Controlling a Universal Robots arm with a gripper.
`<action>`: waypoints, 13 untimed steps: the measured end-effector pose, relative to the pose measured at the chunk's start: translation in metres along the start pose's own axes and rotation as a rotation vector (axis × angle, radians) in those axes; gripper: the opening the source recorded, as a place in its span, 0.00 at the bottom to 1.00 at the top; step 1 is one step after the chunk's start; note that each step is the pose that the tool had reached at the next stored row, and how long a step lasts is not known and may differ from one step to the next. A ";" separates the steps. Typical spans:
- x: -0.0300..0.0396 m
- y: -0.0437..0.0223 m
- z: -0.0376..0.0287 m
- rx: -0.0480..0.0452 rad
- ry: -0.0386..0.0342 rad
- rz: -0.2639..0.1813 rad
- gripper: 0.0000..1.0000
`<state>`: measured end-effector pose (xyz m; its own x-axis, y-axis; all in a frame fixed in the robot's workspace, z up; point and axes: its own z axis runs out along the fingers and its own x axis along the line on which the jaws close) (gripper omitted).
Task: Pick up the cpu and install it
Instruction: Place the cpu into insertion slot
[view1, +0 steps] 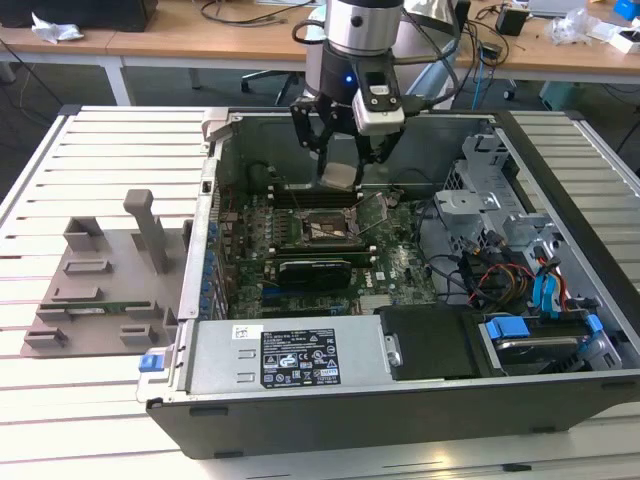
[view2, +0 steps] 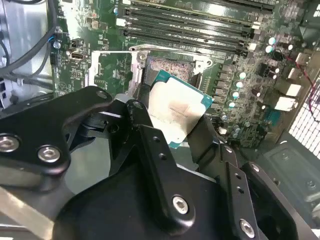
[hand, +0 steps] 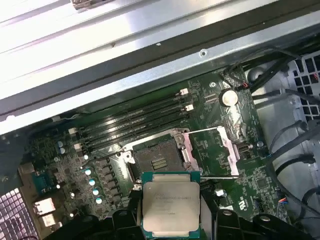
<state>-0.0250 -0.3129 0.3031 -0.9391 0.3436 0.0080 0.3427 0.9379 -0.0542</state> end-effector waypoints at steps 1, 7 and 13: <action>0.0000 0.0000 0.0001 -0.0004 0.0029 0.053 0.55; 0.0000 0.0000 0.0003 -0.0011 0.0076 0.139 0.55; 0.0000 0.0000 0.0005 -0.0018 0.0119 0.219 0.55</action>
<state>-0.0250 -0.3129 0.3026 -0.8417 0.5398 0.0080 0.5387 0.8408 -0.0542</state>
